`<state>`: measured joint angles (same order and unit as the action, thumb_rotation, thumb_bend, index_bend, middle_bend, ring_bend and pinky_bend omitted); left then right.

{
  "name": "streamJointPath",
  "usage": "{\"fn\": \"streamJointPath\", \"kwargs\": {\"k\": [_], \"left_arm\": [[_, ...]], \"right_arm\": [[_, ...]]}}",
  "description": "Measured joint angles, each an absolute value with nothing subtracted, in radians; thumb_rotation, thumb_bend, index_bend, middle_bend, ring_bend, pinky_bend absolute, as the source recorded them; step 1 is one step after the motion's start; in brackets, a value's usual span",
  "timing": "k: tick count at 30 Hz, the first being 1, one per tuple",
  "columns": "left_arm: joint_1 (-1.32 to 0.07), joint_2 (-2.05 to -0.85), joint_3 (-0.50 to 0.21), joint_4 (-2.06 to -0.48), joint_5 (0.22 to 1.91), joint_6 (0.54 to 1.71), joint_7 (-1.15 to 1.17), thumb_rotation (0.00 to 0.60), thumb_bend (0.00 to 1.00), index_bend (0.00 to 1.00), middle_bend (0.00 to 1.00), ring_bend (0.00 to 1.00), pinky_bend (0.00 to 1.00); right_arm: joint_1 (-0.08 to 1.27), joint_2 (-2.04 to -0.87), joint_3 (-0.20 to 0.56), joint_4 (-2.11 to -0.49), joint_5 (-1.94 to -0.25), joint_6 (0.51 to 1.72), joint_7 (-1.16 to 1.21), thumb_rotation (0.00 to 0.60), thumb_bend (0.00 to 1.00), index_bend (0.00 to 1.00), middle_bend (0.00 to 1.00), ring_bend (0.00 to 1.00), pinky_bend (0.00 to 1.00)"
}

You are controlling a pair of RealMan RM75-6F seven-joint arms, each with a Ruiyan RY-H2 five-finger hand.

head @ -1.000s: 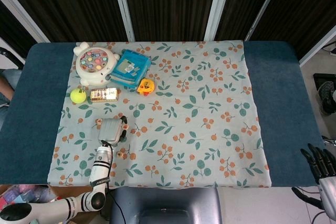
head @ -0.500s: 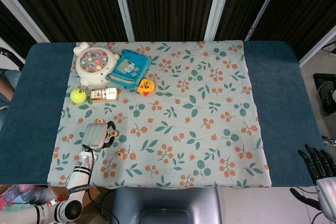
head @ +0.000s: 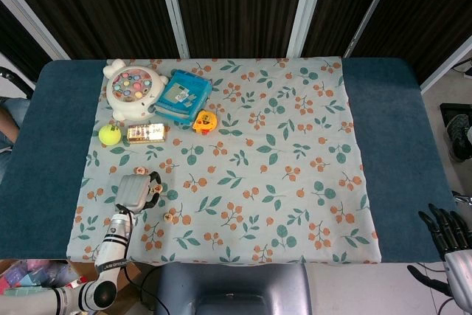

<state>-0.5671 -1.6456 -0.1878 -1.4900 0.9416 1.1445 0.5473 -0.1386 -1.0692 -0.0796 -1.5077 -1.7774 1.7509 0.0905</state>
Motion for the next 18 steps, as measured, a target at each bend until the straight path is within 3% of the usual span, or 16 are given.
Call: {"fn": "streamJointPath", "kwargs": {"k": [18], "left_arm": [[-0.566,-1.635,-0.171,-1.470,0.948,1.137,0.528,0.600,0.40,0.51,1.00,1.00,1.00]], "right_arm": [[-0.136,-1.072,-0.079,-1.515,-1.772,1.740,0.074,0.600,0.20,0.00,0.00,0.00,0.03]]}}
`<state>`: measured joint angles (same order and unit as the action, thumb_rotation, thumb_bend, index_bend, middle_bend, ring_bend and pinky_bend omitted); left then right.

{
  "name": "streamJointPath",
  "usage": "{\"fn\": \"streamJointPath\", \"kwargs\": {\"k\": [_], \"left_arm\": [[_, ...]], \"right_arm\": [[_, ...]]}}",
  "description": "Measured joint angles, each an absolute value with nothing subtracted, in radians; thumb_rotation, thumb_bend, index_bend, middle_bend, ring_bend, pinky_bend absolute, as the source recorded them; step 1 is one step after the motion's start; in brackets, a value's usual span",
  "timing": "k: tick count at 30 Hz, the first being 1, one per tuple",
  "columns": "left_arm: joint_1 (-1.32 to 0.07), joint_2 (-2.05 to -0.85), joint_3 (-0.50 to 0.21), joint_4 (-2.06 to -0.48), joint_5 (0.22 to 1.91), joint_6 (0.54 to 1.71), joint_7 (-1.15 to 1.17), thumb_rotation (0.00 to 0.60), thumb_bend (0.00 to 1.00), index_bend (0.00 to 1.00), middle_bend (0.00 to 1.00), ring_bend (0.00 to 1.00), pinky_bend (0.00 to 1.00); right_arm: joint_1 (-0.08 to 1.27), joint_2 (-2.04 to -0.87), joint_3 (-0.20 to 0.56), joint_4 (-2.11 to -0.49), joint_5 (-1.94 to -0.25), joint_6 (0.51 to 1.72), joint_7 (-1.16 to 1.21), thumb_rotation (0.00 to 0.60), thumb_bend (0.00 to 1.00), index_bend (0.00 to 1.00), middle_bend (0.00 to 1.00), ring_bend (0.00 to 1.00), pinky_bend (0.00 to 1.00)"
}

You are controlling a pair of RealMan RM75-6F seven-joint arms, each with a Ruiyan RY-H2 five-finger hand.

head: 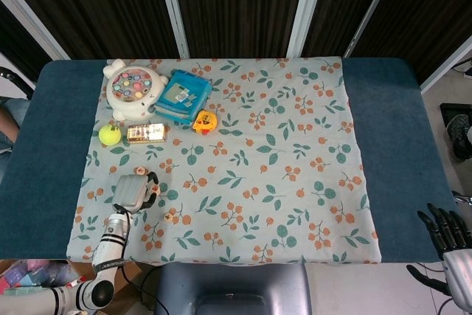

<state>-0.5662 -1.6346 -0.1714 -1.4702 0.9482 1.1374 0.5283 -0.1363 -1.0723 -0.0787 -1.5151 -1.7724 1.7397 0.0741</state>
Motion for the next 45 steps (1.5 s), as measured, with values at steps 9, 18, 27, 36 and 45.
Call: {"fn": "streamJointPath", "kwargs": {"k": [9,18,27,36,45], "left_arm": [[-0.565,-1.632,-0.165,-1.466,0.952,1.135,0.522,0.600,0.40,0.44,1.00,1.00,1.00],[-0.565,-1.627,-0.159,-1.474,0.956,1.133,0.526,0.600,0.41,0.38,1.00,1.00,1.00],[-0.565,-1.608,-0.169,-1.505,0.975,1.145,0.507,0.600,0.40,0.38,1.00,1.00,1.00],[-0.561,-1.616,-0.145,-1.520,0.996,1.140,0.501,0.600,0.40,0.39,1.00,1.00,1.00],[-0.566,-1.663,-0.124,-1.496,1.017,1.159,0.550,0.600,0.40,0.39,1.00,1.00,1.00]], "right_arm": [[-0.135,-1.072,-0.078,-1.518,-1.771,1.737,0.070,0.600,0.20,0.00,0.00,0.00,0.03],[-0.136,-1.073,-0.077,-1.518,-1.770,1.738,0.071,0.600,0.20,0.00,0.00,0.00,0.03],[-0.138,-1.073,-0.077,-1.516,-1.769,1.742,0.076,0.600,0.20,0.00,0.00,0.00,0.03],[-0.137,-1.074,-0.079,-1.516,-1.774,1.742,0.072,0.600,0.20,0.00,0.00,0.00,0.03],[-0.139,-1.069,-0.079,-1.512,-1.774,1.748,0.088,0.600,0.20,0.00,0.00,0.00,0.03]]}}
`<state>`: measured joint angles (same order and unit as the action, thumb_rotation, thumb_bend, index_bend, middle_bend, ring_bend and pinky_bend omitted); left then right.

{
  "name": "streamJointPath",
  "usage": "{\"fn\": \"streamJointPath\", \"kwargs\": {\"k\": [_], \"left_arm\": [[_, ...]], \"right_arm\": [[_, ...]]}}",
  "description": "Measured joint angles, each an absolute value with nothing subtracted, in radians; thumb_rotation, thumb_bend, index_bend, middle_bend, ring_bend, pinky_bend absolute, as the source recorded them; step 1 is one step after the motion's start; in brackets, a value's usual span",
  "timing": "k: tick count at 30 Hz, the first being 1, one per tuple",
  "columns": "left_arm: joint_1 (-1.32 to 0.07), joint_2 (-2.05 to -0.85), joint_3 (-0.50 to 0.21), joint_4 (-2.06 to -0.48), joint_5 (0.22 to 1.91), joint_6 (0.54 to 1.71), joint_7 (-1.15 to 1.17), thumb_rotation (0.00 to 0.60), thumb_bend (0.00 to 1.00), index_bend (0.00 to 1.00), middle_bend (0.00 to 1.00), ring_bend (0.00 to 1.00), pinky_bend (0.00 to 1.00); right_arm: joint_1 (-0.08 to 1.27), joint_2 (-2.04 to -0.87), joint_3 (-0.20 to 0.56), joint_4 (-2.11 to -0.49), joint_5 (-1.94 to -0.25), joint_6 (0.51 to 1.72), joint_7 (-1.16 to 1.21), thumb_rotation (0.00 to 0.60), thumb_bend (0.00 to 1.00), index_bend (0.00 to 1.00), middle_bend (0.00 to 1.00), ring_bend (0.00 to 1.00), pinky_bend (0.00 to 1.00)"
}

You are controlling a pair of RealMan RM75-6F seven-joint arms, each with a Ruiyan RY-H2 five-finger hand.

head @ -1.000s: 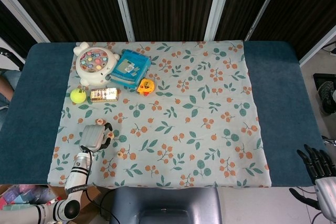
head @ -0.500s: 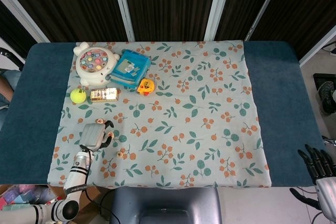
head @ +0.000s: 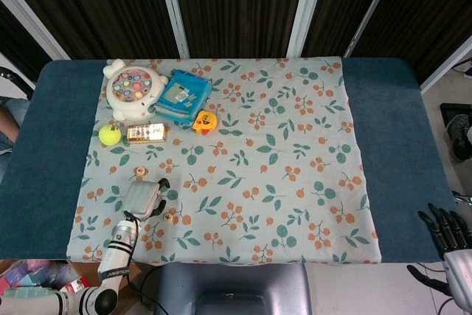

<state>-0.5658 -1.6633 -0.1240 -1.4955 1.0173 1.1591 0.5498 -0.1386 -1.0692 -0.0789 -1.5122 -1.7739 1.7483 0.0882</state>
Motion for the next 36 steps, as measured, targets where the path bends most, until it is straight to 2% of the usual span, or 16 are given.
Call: {"fn": "streamJointPath", "kwargs": {"k": [30,36], "left_arm": [[-0.539,-1.632,-0.124,-1.493,1.004,1.152,0.527,0.600,0.40,0.42,1.00,1.00,1.00],[-0.535,-1.633,-0.124,-1.502,1.055,1.161,0.479,0.600,0.40,0.38,1.00,1.00,1.00]], "right_arm": [[-0.143,-1.071,-0.076,-1.509,-1.771,1.756,0.093,0.600,0.20,0.00,0.00,0.00,0.03],[-0.142,-1.071,-0.076,-1.511,-1.771,1.754,0.089,0.600,0.20,0.00,0.00,0.00,0.03]]}}
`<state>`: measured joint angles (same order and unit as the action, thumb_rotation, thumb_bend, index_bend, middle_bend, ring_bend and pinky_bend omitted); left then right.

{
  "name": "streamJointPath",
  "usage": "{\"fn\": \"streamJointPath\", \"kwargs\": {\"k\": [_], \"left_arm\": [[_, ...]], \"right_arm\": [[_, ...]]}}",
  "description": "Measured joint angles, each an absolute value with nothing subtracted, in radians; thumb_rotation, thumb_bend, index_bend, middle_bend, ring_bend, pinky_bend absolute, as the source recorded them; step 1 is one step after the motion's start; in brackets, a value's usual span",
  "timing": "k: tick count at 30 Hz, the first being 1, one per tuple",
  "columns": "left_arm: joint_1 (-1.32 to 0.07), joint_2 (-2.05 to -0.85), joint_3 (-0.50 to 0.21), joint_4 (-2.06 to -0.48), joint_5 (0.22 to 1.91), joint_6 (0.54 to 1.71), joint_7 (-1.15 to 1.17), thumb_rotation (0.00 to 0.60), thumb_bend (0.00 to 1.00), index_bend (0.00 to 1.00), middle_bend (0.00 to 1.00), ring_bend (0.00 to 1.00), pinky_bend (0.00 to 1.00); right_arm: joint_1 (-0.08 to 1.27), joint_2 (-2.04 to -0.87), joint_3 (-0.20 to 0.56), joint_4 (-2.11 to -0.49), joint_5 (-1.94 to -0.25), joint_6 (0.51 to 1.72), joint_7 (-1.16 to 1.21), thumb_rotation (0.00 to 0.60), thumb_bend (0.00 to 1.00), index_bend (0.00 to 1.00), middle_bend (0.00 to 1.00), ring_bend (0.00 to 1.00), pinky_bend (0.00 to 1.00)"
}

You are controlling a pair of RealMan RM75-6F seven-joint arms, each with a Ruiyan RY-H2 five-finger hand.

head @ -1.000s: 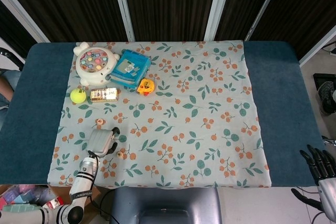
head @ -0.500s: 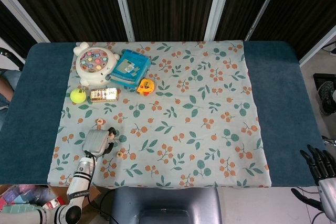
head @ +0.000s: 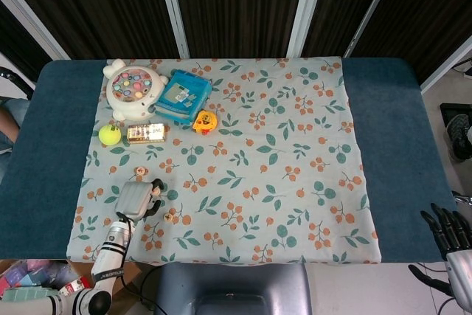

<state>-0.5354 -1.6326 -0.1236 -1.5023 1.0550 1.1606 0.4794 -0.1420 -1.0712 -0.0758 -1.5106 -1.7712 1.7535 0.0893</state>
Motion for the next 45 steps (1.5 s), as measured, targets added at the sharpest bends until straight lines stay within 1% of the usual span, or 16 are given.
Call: {"fn": "streamJointPath", "kwargs": {"k": [5,11,15,18,24,27,45], "left_arm": [[-0.538,-1.638,-0.150,-1.499,1.087,1.173,0.424,0.600,0.40,0.36,1.00,1.00,1.00],[-0.559,-1.638,-0.227,-1.442,1.054,1.159,0.374,0.600,0.40,0.37,1.00,1.00,1.00],[-0.576,-1.636,-0.272,-1.361,0.982,1.110,0.347,0.600,0.40,0.39,1.00,1.00,1.00],[-0.590,-1.637,-0.286,-1.298,0.928,1.057,0.341,0.600,0.40,0.39,1.00,1.00,1.00],[-0.619,-1.654,-0.290,-1.212,0.862,0.994,0.365,0.600,0.40,0.42,1.00,1.00,1.00],[-0.626,-1.655,-0.285,-1.204,0.848,0.981,0.374,0.600,0.39,0.42,1.00,1.00,1.00],[-0.633,-1.700,-0.255,-1.137,0.873,0.977,0.357,0.600,0.38,0.39,1.00,1.00,1.00]], "right_arm": [[-0.143,-1.070,-0.076,-1.509,-1.772,1.755,0.094,0.600,0.20,0.00,0.00,0.00,0.03],[-0.146,-1.067,-0.075,-1.504,-1.771,1.766,0.107,0.600,0.20,0.00,0.00,0.00,0.03],[-0.147,-1.067,-0.074,-1.503,-1.770,1.766,0.107,0.600,0.20,0.00,0.00,0.00,0.03],[-0.145,-1.069,-0.074,-1.505,-1.769,1.760,0.099,0.600,0.20,0.00,0.00,0.00,0.03],[-0.143,-1.070,-0.072,-1.512,-1.763,1.752,0.088,0.600,0.20,0.00,0.00,0.00,0.03],[-0.142,-1.070,-0.071,-1.513,-1.761,1.751,0.090,0.600,0.20,0.00,0.00,0.00,0.03],[-0.141,-1.070,-0.072,-1.516,-1.761,1.747,0.086,0.600,0.20,0.00,0.00,0.00,0.03]]}}
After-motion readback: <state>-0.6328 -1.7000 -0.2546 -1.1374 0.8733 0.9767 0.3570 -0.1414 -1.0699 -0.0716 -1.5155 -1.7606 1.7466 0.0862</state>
